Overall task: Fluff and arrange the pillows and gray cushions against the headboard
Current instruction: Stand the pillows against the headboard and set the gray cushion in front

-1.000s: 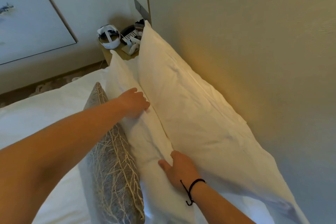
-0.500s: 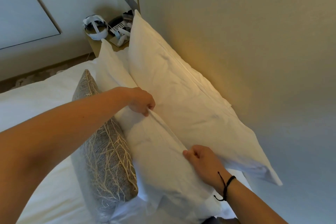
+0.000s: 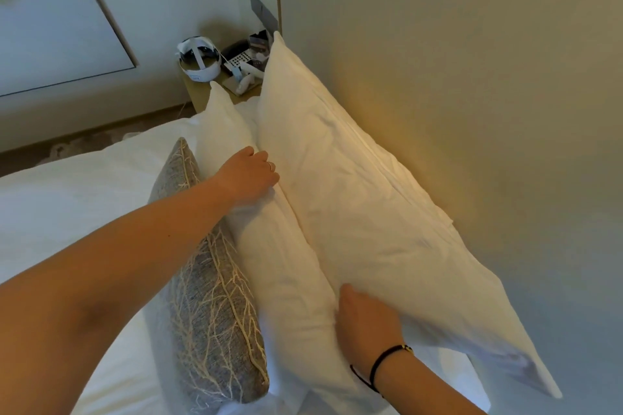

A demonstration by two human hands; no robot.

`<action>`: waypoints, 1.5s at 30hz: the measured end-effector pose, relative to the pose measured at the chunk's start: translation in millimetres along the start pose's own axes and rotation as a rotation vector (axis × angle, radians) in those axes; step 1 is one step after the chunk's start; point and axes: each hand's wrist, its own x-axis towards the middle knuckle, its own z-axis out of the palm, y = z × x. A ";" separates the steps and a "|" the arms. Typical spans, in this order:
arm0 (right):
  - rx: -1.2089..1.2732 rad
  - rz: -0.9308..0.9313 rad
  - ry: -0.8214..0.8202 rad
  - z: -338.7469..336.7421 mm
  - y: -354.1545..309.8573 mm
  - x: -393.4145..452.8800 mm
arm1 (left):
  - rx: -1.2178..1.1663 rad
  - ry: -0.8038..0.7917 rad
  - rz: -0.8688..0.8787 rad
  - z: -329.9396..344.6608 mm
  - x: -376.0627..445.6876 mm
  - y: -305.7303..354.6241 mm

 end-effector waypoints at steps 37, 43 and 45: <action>0.423 -0.153 0.117 -59.8 -60.9 162.8 | -0.256 -0.467 -0.036 42.7 96.9 -149.0; 0.582 -0.185 0.173 -66.1 -58.3 149.3 | -0.448 -0.546 -0.029 46.3 89.4 -146.3; 0.590 -0.211 0.191 -66.7 -59.2 145.4 | -0.449 -0.550 -0.008 46.1 88.3 -143.5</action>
